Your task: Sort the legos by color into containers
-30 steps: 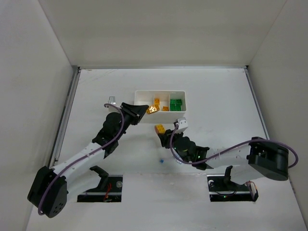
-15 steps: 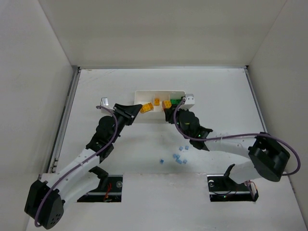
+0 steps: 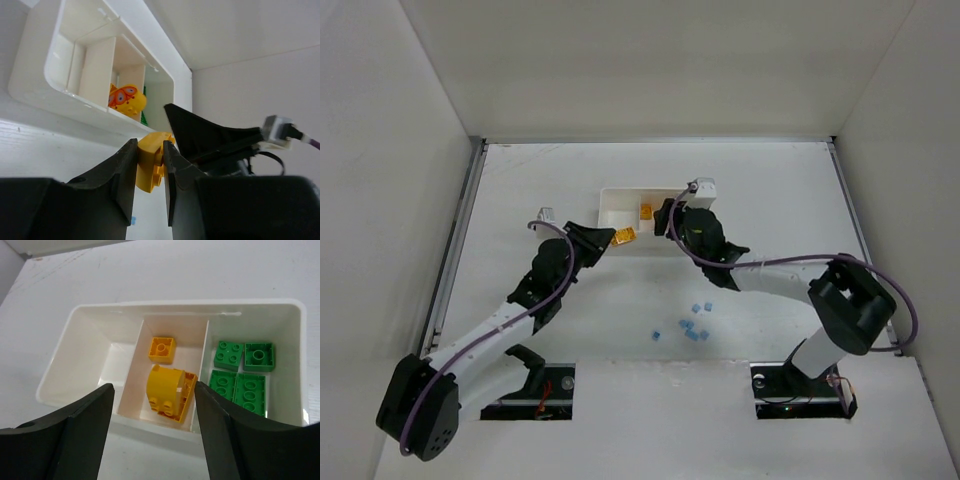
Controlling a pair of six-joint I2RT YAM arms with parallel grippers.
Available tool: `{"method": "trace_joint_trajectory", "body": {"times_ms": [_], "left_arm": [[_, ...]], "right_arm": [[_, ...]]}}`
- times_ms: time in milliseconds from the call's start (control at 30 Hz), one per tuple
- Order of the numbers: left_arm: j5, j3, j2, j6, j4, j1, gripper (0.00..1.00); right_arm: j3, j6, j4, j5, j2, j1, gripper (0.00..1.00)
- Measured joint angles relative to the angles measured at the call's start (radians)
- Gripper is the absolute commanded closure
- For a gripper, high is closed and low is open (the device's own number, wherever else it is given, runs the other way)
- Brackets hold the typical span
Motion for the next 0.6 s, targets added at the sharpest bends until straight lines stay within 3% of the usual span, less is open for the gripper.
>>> {"method": "trace_joint_trajectory", "body": {"times_ms": [267,433,600], "left_arm": [[-0.04,0.124,0.213,0.105,0.003,-0.044,0.91],[-0.086,0.28,0.377,0.215,0.014,-0.094,0.9],[-0.139,0.442,0.536,0.331,0.01,-0.118,0.9]], "right_arm": [[-0.212,0.051,0.008,0.021,-0.275,0.008,0.69],[-0.381,0.127,-0.04,0.039,-0.449,0.034,0.69],[-0.428,0.155,-0.109,0.046,-0.549,0.063,0.67]]}}
